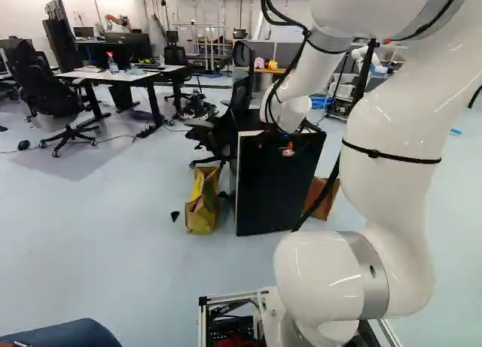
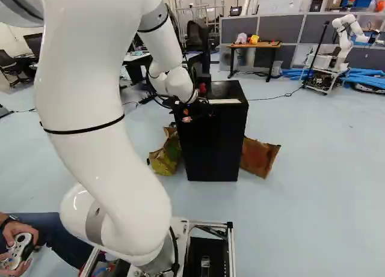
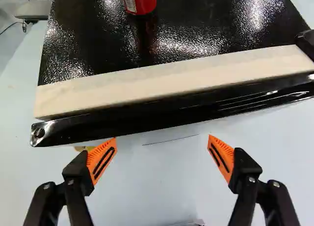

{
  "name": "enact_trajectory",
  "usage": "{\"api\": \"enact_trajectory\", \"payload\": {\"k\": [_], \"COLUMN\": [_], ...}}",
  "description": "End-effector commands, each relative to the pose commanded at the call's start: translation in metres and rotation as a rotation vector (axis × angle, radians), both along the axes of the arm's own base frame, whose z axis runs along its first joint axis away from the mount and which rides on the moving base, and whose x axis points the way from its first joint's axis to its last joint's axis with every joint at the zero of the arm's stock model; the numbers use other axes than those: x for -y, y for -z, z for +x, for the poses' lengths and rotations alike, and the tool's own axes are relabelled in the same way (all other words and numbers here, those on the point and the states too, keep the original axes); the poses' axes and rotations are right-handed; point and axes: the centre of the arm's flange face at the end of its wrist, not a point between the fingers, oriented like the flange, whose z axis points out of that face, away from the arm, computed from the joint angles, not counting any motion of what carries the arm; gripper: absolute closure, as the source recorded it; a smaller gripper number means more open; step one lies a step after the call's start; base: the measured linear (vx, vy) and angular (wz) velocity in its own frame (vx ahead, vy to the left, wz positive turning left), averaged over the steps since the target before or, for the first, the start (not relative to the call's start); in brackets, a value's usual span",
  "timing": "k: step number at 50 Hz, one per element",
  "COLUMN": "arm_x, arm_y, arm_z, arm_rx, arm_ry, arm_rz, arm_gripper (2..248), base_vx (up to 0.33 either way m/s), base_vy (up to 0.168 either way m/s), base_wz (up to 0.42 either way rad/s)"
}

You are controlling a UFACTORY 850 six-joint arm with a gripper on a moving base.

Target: Grab a drink from the fridge

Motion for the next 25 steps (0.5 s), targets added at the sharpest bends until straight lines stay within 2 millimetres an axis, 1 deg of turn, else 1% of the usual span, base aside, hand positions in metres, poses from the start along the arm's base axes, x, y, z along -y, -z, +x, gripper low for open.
{"api": "enact_trajectory", "payload": {"k": [13,25], "arm_x": [0.000,-0.002], "arm_y": [0.000,-0.001], "arm_z": [-0.002,-0.021], "arm_rx": [0.000,-0.006], "arm_ry": [0.000,0.002], "arm_rz": [0.000,0.001], "arm_gripper": [3,3], "base_vx": [0.000,0.000], "base_vy": [0.000,0.000], "base_wz": [0.000,0.000]}}
